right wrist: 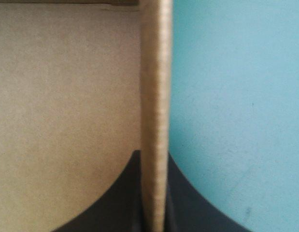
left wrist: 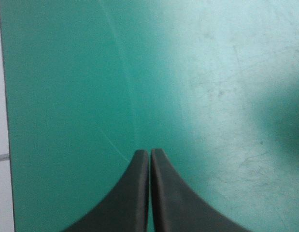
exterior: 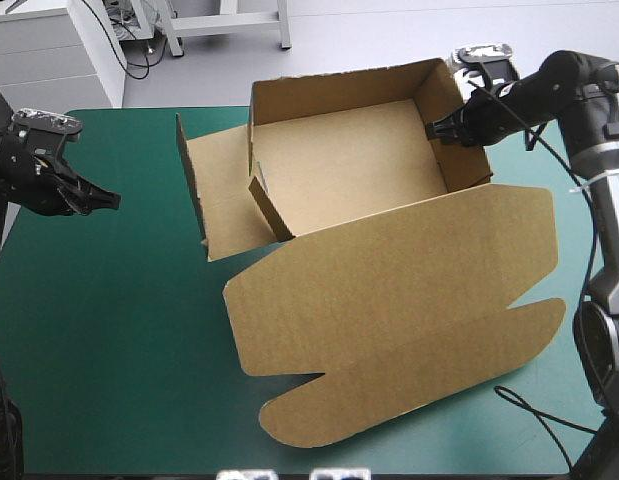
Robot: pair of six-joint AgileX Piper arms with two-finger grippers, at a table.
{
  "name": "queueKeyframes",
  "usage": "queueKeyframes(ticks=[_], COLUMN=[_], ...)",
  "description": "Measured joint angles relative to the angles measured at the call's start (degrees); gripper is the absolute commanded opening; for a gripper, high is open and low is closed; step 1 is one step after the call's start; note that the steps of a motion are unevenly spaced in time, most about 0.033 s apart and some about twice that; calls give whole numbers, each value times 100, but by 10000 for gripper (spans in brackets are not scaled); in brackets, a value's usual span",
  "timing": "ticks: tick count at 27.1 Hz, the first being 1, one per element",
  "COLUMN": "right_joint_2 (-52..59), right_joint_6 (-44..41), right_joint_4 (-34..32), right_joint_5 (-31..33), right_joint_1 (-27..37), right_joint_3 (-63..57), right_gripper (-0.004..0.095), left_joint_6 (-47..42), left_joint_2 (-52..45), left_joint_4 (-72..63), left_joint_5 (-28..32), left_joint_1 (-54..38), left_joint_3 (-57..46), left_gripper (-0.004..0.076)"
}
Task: Fold the box
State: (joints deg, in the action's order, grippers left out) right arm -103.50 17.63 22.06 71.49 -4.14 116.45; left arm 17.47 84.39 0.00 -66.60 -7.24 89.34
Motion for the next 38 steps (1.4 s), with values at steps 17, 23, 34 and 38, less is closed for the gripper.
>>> queueKeyframes(ticks=[17,23,34,38], right_joint_2=[545,545,545,545], right_joint_6=[315,71,-204,-492], right_joint_4=[778,381,-138,-633], right_joint_5=[9,-123,-468,-491], right_joint_1=[182,182,164,9], right_joint_3=[-419,-419,-419,-419], right_gripper=[-19,-19,-17,-17], left_joint_6=[1683,1947,2239,2239], left_joint_2=[1150,1154,987,987], left_joint_4=[-4978,-5613,-6913,-7218], left_joint_5=[-334,-361,-355,-355], left_joint_1=[283,659,775,795], left_joint_3=[0,0,0,0], left_gripper=[-8,-8,-8,-8])
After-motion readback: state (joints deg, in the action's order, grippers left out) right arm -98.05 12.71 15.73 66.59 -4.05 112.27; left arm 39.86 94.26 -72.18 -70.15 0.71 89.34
